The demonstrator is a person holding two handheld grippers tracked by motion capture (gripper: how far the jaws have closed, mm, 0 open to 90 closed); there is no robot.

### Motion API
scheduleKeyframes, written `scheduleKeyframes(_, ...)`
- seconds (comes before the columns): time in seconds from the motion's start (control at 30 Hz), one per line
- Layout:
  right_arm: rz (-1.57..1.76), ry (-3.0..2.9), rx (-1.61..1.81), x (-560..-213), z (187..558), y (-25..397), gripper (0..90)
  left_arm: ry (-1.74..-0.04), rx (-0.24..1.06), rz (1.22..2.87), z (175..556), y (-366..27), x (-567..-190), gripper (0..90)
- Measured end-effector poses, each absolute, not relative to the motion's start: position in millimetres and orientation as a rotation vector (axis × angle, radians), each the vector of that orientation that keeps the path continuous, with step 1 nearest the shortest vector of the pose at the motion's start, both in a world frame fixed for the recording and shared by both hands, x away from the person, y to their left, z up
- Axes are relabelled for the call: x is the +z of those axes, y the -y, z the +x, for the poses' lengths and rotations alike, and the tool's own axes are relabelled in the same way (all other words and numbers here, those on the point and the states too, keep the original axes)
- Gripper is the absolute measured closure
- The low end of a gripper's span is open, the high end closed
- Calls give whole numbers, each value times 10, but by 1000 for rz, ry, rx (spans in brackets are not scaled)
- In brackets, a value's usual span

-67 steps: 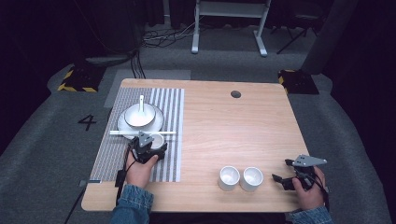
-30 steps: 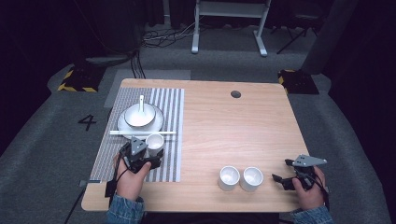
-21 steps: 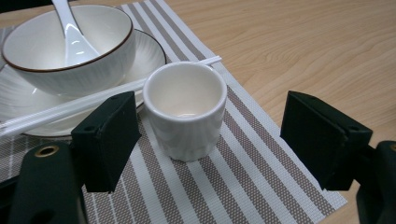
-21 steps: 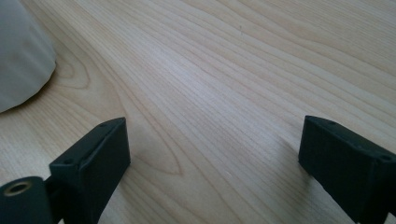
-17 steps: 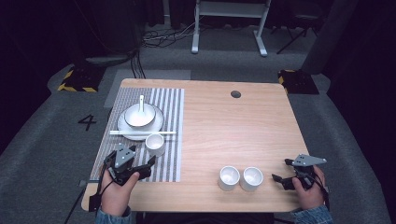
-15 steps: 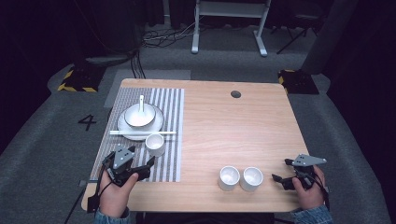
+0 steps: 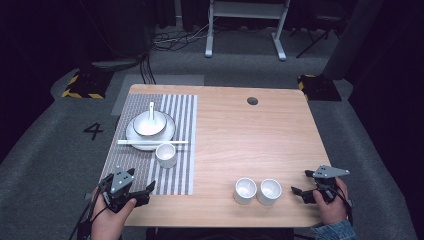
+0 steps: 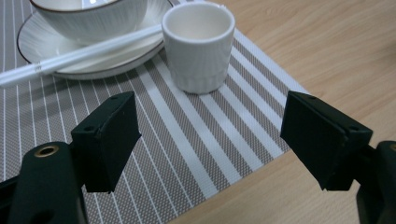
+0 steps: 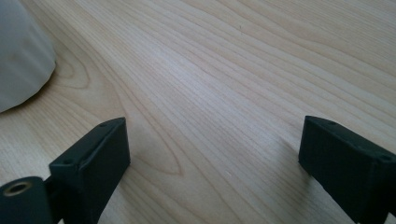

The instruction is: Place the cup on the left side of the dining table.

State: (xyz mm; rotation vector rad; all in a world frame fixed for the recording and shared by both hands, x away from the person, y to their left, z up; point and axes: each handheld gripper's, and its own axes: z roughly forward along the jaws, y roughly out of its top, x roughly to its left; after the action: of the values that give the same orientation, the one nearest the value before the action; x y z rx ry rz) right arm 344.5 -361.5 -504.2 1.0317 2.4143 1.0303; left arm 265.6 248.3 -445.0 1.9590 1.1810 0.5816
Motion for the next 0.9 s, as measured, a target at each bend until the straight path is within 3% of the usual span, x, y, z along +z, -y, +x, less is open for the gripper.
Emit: scheduleKeyframes(0.9, 1030, -2414, 1030, -5042, 3444, 3615, 90, -1211, 529, 2066, 2661, -2894, -5010, 191)
